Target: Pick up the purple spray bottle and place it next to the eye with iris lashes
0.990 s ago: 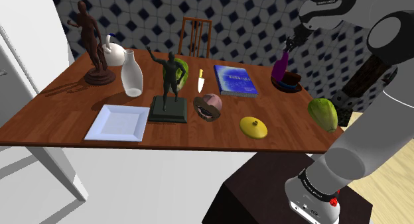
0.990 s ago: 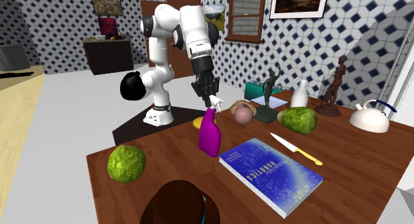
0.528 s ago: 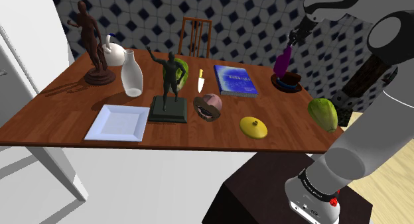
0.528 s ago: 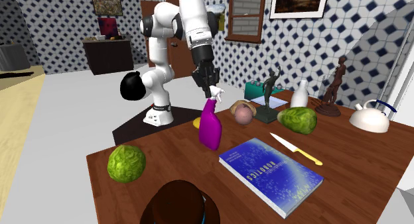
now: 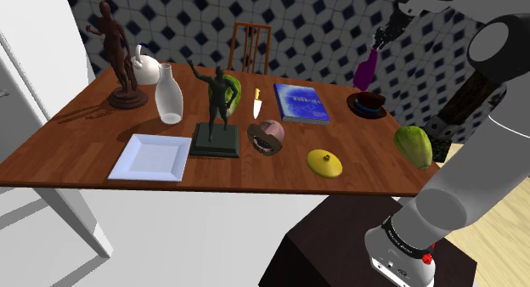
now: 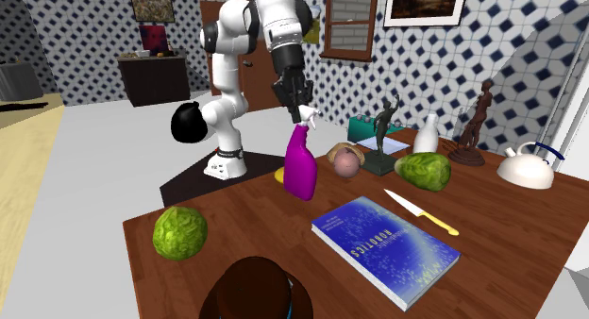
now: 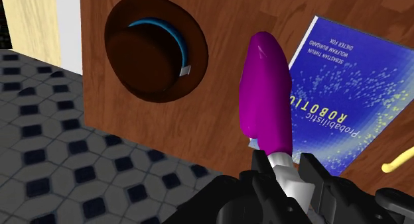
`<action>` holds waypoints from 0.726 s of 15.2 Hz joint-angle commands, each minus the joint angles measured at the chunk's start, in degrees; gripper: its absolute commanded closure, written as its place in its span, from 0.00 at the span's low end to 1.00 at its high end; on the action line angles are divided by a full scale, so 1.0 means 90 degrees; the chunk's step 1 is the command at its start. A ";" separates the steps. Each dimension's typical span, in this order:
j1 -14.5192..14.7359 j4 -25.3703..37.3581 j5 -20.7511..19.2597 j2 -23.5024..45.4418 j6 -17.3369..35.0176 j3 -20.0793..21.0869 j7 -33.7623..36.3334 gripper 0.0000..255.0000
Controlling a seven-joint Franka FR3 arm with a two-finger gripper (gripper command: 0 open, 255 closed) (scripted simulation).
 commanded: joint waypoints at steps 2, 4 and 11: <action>-0.0029 0.0310 0.0029 0.0048 -0.0273 -0.0013 -0.0009 1.00; -0.0054 0.0545 0.0061 0.0102 -0.0464 -0.0022 -0.0017 1.00; -0.0190 0.1479 0.0235 0.0372 -0.1174 -0.0058 -0.0063 1.00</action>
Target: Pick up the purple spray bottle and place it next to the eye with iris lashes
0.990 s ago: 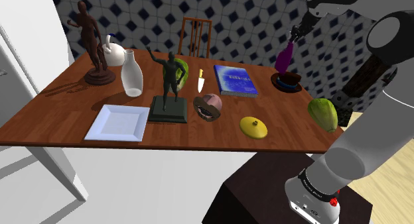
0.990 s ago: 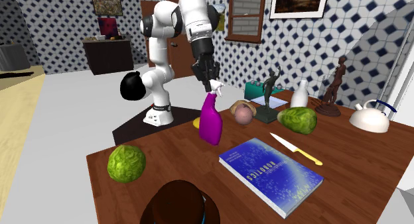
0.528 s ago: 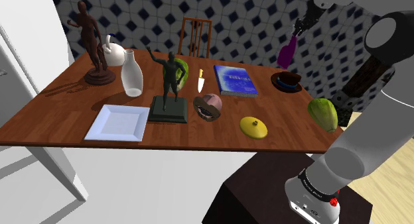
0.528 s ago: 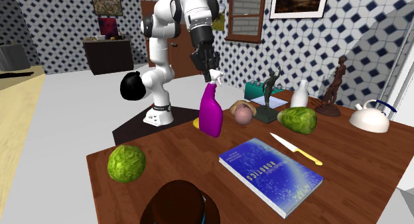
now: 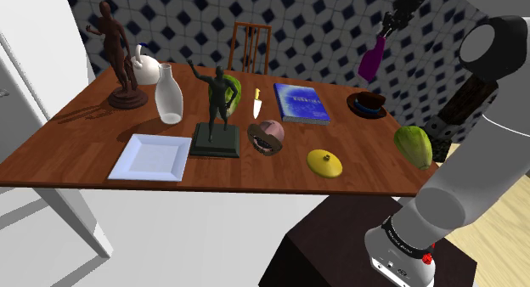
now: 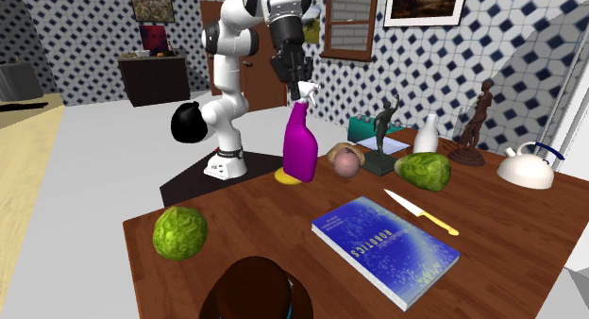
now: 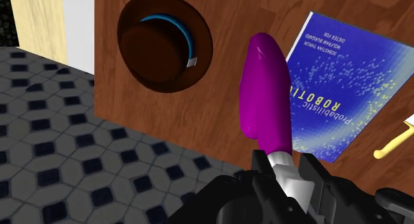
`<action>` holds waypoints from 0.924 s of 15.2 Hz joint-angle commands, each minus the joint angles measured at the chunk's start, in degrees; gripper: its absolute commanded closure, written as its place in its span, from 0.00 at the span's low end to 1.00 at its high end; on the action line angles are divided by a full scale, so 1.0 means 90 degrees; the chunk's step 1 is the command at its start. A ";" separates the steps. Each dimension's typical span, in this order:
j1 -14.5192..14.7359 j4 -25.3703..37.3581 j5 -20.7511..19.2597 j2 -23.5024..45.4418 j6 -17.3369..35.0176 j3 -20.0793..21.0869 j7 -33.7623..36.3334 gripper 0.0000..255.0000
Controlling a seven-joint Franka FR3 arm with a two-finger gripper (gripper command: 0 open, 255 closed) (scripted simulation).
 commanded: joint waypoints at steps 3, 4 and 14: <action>-0.0119 0.0667 0.0150 0.0232 -0.0473 -0.0021 -0.0030 1.00; -0.0155 0.0835 0.0193 0.0294 -0.0589 -0.0027 -0.0040 1.00; 0.0886 -0.0679 -0.1156 -0.1287 -0.0379 0.0452 0.1272 1.00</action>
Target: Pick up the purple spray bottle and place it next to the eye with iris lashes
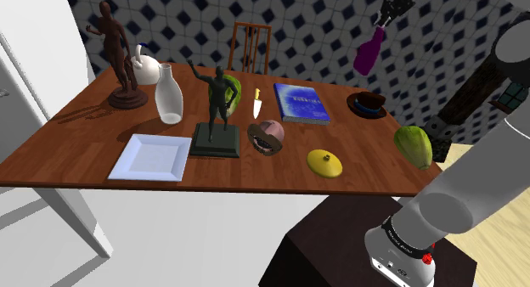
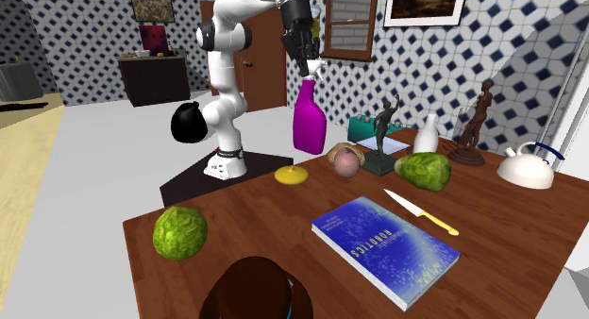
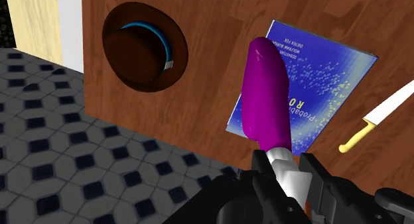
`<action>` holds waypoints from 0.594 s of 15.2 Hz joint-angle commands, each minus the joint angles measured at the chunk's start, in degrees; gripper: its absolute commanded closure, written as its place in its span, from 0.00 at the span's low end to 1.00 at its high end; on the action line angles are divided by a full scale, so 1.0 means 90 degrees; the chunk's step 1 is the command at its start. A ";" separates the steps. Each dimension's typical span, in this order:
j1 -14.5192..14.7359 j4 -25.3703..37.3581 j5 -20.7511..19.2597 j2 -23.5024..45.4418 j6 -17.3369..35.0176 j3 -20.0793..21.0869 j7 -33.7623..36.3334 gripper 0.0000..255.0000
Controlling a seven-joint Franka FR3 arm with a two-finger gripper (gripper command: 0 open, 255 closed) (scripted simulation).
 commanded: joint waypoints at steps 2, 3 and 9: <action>0.0284 -0.0652 -0.0520 -0.0621 0.0097 0.0332 0.0608 1.00; 0.0348 -0.0833 -0.0657 -0.0799 0.0105 0.0459 0.0802 1.00; 0.0631 -0.1693 -0.1229 -0.1650 0.0039 0.1235 0.1898 1.00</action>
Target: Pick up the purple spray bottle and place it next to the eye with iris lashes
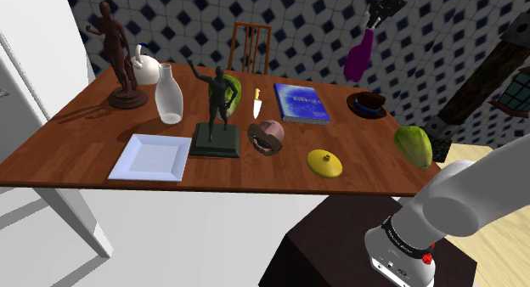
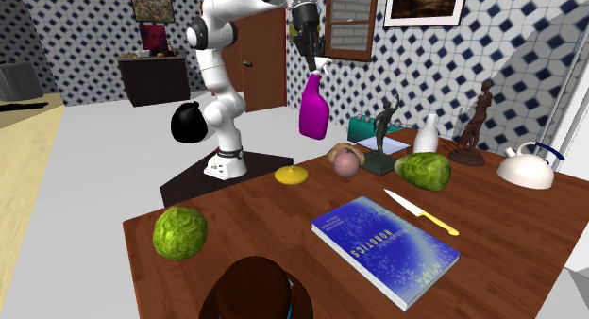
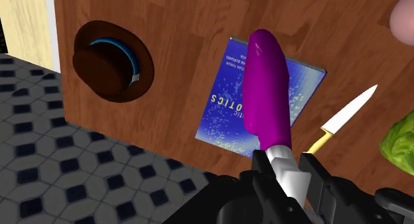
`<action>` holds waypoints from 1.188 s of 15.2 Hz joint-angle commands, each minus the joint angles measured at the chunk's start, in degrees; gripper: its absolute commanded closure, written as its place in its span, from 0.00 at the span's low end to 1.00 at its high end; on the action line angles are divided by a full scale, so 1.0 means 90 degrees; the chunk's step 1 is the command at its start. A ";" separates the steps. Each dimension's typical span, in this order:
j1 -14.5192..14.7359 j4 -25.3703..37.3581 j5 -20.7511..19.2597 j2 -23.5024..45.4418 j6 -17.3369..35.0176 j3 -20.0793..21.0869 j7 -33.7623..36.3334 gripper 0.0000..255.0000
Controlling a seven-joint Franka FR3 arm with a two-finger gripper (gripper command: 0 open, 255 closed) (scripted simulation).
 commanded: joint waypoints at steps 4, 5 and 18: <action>0.0199 -0.0469 -0.0272 -0.0484 -0.0146 0.0652 0.0881 1.00; 0.0236 -0.0546 -0.0305 -0.0563 -0.0180 0.0779 0.1045 1.00; 0.0751 -0.0850 -0.0400 -0.0941 -0.0726 0.2379 0.3077 1.00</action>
